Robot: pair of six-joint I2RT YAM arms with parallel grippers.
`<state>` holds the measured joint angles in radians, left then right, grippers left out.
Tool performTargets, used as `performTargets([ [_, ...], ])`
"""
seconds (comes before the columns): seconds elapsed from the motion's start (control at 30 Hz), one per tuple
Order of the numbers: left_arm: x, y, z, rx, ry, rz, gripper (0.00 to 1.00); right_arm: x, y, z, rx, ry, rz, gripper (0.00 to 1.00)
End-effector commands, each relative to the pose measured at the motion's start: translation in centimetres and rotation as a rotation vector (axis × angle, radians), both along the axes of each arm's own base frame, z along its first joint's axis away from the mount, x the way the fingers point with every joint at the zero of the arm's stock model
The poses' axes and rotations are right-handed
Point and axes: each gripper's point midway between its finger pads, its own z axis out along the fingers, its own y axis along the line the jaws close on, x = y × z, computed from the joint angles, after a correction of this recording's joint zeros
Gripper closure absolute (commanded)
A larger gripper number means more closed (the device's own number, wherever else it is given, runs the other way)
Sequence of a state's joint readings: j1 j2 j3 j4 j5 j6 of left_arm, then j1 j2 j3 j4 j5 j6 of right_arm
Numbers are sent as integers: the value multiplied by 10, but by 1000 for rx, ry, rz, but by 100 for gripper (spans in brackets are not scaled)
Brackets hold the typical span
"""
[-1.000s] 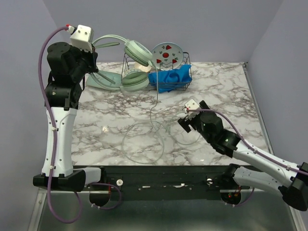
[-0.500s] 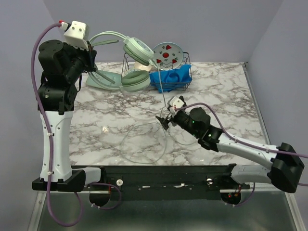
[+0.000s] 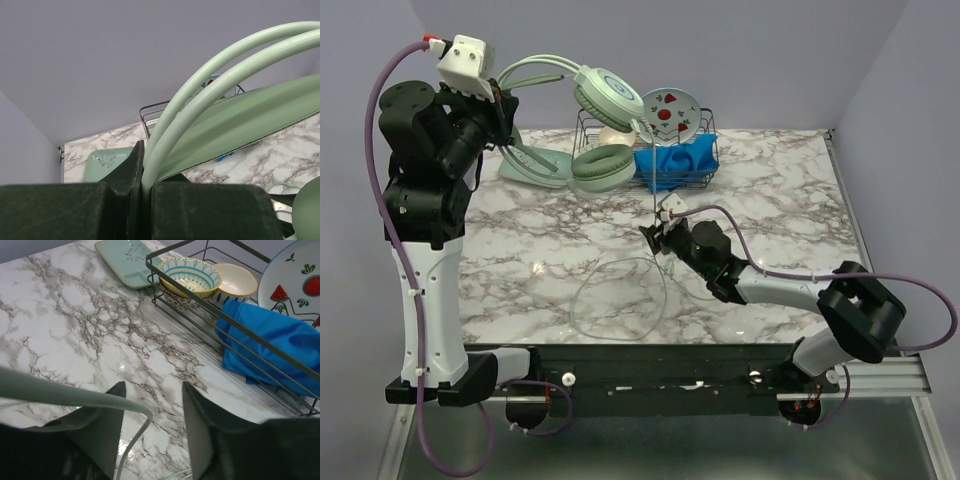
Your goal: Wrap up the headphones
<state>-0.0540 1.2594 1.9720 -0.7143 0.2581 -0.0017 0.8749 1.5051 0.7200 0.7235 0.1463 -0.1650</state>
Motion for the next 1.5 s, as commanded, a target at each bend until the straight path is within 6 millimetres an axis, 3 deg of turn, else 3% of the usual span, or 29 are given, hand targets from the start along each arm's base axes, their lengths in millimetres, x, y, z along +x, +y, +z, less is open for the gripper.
performTargets([
  [0.0,-15,-6,29,-65,-65,-31,100,9,9,10,98,1,-19,61],
  [0.03,-15,-6,28,-67,-63,-33,100,10,10,9,96,5,-17,78],
  [0.1,-11,-7,24,-66,-55,-34,100,10,8,1,70,26,-25,95],
  [0.13,-9,-5,23,-62,-55,-25,100,10,5,1,61,30,-43,99],
  [0.17,-5,-2,20,-54,-56,-9,100,9,1,-7,25,53,-52,99],
  [0.23,12,14,7,-12,-53,80,100,8,-10,-2,-14,56,-84,99],
  [0.27,22,19,0,6,-47,113,100,5,-19,-15,-95,93,-100,99],
  [0.3,34,26,-14,42,-36,143,100,3,-26,-2,-110,84,-117,99],
  [0.33,43,41,-23,97,-28,219,100,4,-37,-3,-158,91,-163,99],
  [0.37,54,46,-35,124,-8,249,100,-3,-54,-18,-281,133,-188,99],
  [0.4,65,53,-49,152,5,283,100,-2,-59,-4,-312,123,-216,99],
  [0.43,70,59,-57,190,12,314,100,0,-78,4,-364,117,-293,99],
  [0.47,78,61,-69,216,32,327,100,-8,-99,-7,-509,163,-323,99],
  [0.5,85,61,-80,236,43,339,100,-7,-105,11,-534,153,-364,99],
  [0.53,89,55,-86,257,50,332,100,-5,-126,20,-600,145,-470,99],
  [0.57,95,58,-95,308,64,365,100,-12,-146,18,-712,168,-508,99],
  [0.6,99,54,-105,330,72,367,100,-14,-154,26,-753,158,-546,99],
  [0.63,101,38,-110,359,70,340,100,-12,-163,50,-761,129,-613,99],
  [0.67,103,36,-117,412,79,355,100,-16,-169,53,-827,131,-614,99],
  [0.73,107,20,-135,481,90,342,100,-16,-170,71,-846,104,-627,99],
  [0.77,107,1,-143,513,91,304,100,-14,-168,86,-851,82,-627,99],
  [0.97,108,-43,-191,706,137,215,100,-3,-152,137,-790,-20,-612,99],
  [1.0,104,-58,-200,727,134,174,100,-1,-148,144,-771,-34,-600,99],
  [1.2,79,-104,-222,802,121,23,100,11,-134,165,-732,-94,-580,99],
  [1.3,57,-127,-230,791,145,-95,100,20,-131,175,-681,-89,-580,99],
  [1.47,20,-154,-222,691,183,-272,100,33,-125,193,-535,-69,-527,99],
])
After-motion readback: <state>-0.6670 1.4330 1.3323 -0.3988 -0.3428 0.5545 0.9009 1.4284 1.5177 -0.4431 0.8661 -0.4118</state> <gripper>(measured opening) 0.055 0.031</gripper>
